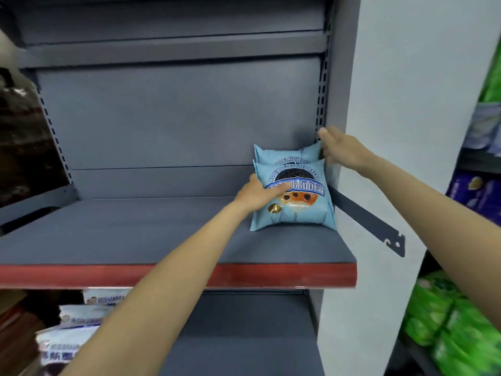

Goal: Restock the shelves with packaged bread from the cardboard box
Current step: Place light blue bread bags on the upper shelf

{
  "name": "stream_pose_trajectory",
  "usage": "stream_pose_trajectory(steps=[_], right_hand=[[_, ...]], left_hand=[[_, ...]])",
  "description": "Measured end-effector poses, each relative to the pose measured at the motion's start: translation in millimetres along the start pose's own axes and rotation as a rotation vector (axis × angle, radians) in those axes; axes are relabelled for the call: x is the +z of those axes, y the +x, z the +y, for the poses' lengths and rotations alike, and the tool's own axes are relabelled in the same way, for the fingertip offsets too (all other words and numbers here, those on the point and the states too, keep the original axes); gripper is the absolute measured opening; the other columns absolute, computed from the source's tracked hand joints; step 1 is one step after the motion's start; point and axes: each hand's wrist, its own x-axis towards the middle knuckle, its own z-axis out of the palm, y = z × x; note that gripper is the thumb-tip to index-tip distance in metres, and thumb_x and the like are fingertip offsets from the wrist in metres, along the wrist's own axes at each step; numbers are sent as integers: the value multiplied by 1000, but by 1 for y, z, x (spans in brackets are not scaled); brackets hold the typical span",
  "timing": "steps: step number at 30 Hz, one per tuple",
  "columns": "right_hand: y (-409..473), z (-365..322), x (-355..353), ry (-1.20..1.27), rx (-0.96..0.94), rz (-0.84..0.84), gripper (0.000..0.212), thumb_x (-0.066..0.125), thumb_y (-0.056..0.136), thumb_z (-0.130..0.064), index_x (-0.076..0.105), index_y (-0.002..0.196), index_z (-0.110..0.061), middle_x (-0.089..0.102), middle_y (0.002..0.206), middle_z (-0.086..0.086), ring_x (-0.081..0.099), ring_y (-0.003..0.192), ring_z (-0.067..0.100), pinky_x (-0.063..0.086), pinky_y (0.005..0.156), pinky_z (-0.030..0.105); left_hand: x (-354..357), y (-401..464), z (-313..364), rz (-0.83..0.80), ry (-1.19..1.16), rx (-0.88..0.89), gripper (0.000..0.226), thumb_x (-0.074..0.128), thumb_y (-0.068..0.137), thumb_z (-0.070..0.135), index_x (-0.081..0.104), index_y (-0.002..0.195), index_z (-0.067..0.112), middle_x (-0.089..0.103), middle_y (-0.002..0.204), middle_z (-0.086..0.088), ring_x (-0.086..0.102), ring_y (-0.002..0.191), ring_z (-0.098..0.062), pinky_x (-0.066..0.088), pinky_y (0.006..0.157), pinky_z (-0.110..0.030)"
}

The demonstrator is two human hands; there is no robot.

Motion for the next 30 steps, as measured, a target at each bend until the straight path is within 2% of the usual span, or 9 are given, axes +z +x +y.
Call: stream_pose_trajectory(steps=[3,9,11,13,17,20,23,26,30], right_hand=[[-25,-4,-1,-93,-99,-11,40,32,101,-35,43,133,-14,51,133,11,47,120,26,32,94,27],[-68,8,13,-210,-198,-2,40,52,94,-22,46,133,-15,52,134,12,48,122,26,36,99,33],[-94,5,17,-169,-243,48,41,54,92,-20,48,132,-16,54,130,10,50,119,26,38,97,33],[-127,2,23,-131,-295,114,38,54,92,-19,51,129,-18,57,126,6,50,115,24,37,91,29],[-205,-10,39,36,-334,272,26,55,90,-20,60,116,-23,65,106,-8,56,101,14,38,85,22],[-261,-13,60,109,-353,298,21,52,89,-25,62,107,-21,65,88,-11,60,81,11,47,74,28],[-317,-6,92,48,-382,235,19,51,91,-27,63,104,-21,62,79,-15,52,68,2,43,60,22],[-368,11,130,-72,-358,106,21,48,91,-30,63,104,-22,66,80,-14,54,66,1,36,53,17],[-434,44,186,-170,-223,-247,18,56,86,-21,64,103,-21,70,86,-1,66,72,21,49,59,29]], left_hand=[[13,-1,6,69,42,-55,89,64,74,66,31,135,10,50,135,-6,50,121,-27,42,101,-42],[9,-22,22,136,227,-91,110,47,78,74,-2,150,7,30,153,-10,34,137,-31,33,107,-41],[1,-44,24,239,263,-4,97,50,82,67,6,151,15,40,148,-4,38,135,-27,34,105,-40],[-6,-77,24,311,223,82,69,51,87,57,31,144,24,57,131,8,48,125,-19,38,99,-35],[-6,-157,14,406,28,271,14,55,90,37,64,98,31,70,83,17,62,85,-1,42,78,-24],[5,-217,-12,496,22,395,18,51,90,32,67,87,24,65,62,15,63,68,1,45,67,-21],[18,-271,-56,575,268,549,26,49,92,29,70,82,18,61,59,13,61,56,-7,47,54,-26],[35,-319,-113,511,507,582,24,51,90,26,71,79,18,64,60,8,61,54,-12,46,48,-25],[49,-383,-197,121,632,194,31,43,82,42,68,93,27,70,77,9,66,70,-14,51,56,-26]])
